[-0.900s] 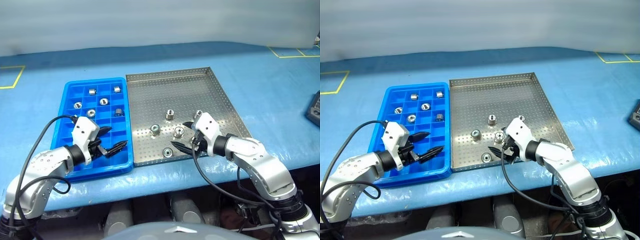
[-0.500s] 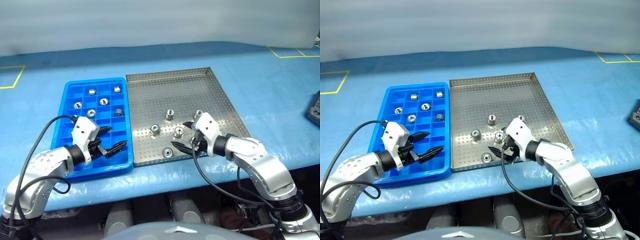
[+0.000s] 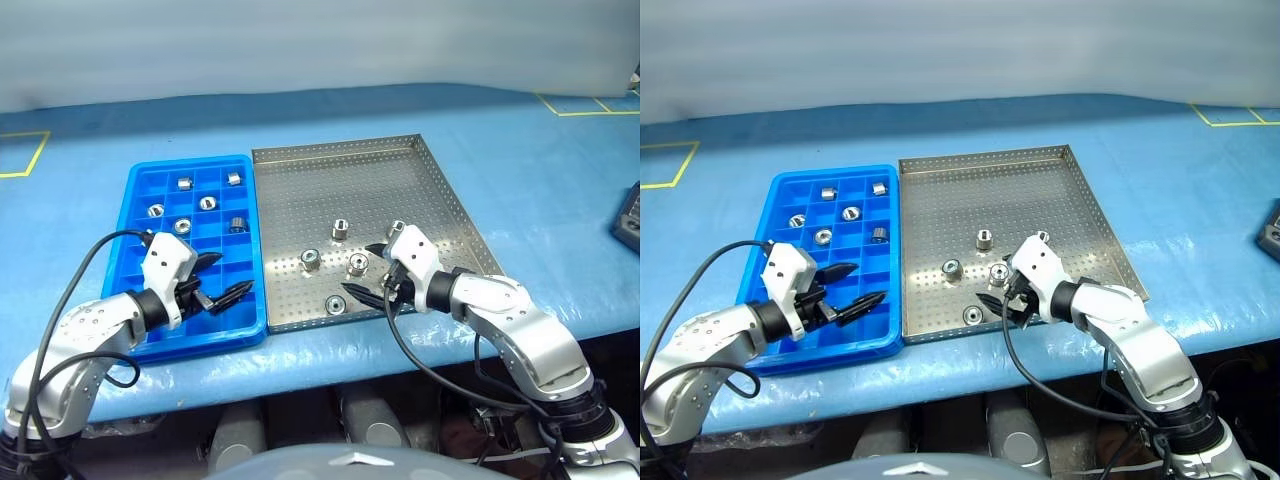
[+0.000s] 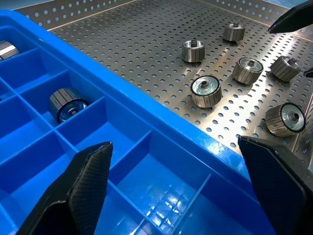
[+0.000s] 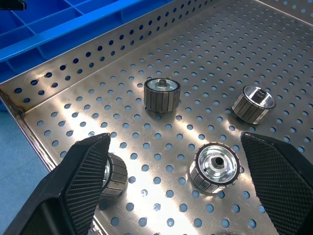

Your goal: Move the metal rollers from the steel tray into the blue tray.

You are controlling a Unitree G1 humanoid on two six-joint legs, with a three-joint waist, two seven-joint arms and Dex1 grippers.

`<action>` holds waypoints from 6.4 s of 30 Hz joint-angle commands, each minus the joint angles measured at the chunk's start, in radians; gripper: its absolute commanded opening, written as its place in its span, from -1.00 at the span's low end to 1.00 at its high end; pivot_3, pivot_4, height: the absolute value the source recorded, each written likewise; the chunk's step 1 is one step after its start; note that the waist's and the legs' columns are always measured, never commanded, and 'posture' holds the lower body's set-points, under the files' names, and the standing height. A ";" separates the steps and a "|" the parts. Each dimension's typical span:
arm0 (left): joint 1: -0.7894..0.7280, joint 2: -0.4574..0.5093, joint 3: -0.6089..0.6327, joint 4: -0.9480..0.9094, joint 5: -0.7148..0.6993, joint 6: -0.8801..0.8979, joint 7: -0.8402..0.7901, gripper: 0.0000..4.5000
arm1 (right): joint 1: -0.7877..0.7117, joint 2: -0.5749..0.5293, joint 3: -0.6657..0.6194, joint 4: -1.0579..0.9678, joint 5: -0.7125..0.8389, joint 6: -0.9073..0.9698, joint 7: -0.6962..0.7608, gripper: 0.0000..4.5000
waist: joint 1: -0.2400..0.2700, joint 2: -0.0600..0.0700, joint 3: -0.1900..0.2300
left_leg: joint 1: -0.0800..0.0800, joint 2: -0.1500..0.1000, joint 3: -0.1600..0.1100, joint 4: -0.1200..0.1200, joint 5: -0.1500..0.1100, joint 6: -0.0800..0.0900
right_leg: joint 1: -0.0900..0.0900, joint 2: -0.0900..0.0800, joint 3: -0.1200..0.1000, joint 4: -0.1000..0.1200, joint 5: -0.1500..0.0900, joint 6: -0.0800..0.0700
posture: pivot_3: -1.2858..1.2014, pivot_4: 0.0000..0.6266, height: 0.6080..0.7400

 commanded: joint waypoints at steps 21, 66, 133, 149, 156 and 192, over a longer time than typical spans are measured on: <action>-0.574 0.030 -0.336 0.303 0.118 -0.014 -0.227 0.98 | -0.012 0.036 0.015 -0.012 -0.005 -0.030 -0.016 1.00 | 0.011 -0.001 0.000 | -0.001 -0.001 -0.001 0.002 0.000 0.000 | 0.000 0.000 0.000 0.001 0.000 0.001 | -0.06 -0.52 1.00; -0.867 -0.187 -0.542 0.780 0.491 -0.177 -0.486 -0.24 | 0.034 0.089 0.011 -0.051 -0.002 -0.041 -0.092 1.00 | -0.057 -0.001 0.001 | 0.001 -0.001 -0.003 0.003 0.000 0.000 | -0.001 0.002 0.000 0.011 -0.001 0.003 | -0.10 -0.52 1.00; -0.672 -0.445 -0.184 0.600 0.286 -0.190 0.173 0.99 | 0.018 0.124 0.035 -0.082 -0.028 -0.043 -0.133 1.00 | -0.030 -0.004 0.001 | 0.001 -0.002 -0.004 0.005 0.001 -0.001 | 0.001 0.001 -0.001 0.009 -0.001 0.002 | -0.15 -0.52 1.00; -0.846 -0.482 -0.349 1.009 0.442 -0.190 0.086 0.99 | 0.079 0.145 0.018 -0.129 -0.031 -0.044 -0.188 1.00 | -0.165 -0.003 0.001 | 0.002 -0.002 -0.005 -0.001 0.000 -0.001 | 0.000 0.001 -0.001 0.009 -0.002 0.004 | -0.20 -0.52 1.00; -0.811 -0.460 -0.358 1.009 0.492 -0.150 0.100 0.91 | 0.064 0.151 0.021 -0.116 -0.032 -0.051 -0.182 1.00 | -0.174 -0.004 0.002 | 0.002 -0.002 -0.005 -0.003 0.000 -0.001 | 0.000 0.001 0.000 0.009 -0.002 0.004 | -0.19 -0.52 1.00; -0.005 -0.460 0.200 -0.240 0.393 -0.041 0.526 -0.26 | -0.178 0.225 0.220 0.065 -0.031 -0.120 0.029 1.00 | 0.008 -0.006 0.003 | 0.003 -0.002 -0.006 -0.004 0.000 -0.001 | 0.000 0.001 -0.002 0.009 -0.003 0.003 | 0.06 -0.52 1.00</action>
